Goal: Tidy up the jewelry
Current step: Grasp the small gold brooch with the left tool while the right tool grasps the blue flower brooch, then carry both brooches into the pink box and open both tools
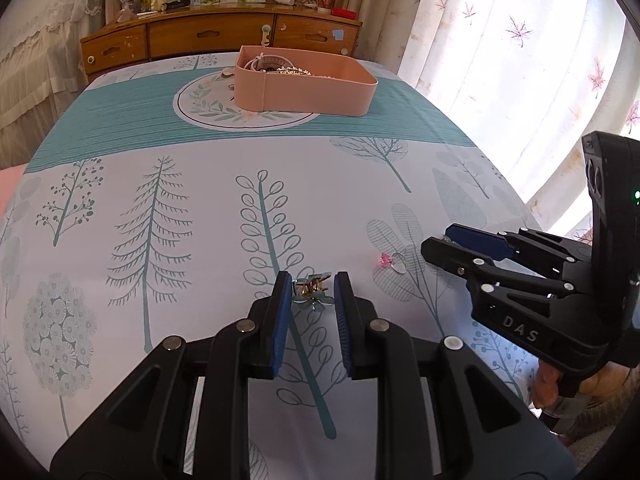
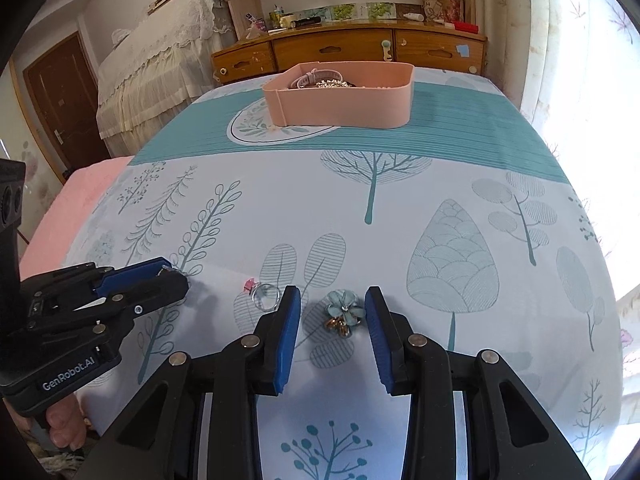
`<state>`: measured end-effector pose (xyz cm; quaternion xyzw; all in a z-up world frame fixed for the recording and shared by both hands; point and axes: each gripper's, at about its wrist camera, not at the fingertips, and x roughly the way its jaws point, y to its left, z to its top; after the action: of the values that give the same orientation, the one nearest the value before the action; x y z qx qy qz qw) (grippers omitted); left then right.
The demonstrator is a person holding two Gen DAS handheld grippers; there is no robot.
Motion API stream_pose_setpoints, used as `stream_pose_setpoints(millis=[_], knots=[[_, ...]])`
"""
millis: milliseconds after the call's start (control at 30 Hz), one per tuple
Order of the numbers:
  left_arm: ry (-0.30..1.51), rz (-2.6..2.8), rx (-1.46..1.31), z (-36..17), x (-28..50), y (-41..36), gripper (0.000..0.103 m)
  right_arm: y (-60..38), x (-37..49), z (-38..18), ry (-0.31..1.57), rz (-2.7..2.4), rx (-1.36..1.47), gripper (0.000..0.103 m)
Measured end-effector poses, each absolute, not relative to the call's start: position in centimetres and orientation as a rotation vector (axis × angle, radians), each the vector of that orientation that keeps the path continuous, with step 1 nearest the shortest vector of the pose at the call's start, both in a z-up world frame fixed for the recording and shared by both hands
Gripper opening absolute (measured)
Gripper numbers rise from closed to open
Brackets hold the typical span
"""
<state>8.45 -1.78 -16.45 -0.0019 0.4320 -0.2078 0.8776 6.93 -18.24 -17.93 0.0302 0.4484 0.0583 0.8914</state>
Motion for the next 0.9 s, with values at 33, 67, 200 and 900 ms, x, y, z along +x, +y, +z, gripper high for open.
stream_pose_setpoints(millis=[33,67,200,900], knots=[[0.897,-0.435,-0.005,-16.4,8.4,-1.7,0.019,-18.0,7.1,-18.0,0.927,0.107,0.038,0.030],[0.894,-0.436,-0.005,-16.4,8.5,-1.7,0.019,-17.8,7.1,-18.0,0.925,0.100,0.021,0.028],[0.879,-0.442,0.002,-16.2,8.4,-1.6,0.019,-17.4,7.5,-18.1,0.922,0.079,-0.018,0.019],[0.796,-0.466,-0.023,-8.1,14.5,-2.5,0.019,-15.9,13.8,-8.7,0.764,0.147,-0.028,0.019]])
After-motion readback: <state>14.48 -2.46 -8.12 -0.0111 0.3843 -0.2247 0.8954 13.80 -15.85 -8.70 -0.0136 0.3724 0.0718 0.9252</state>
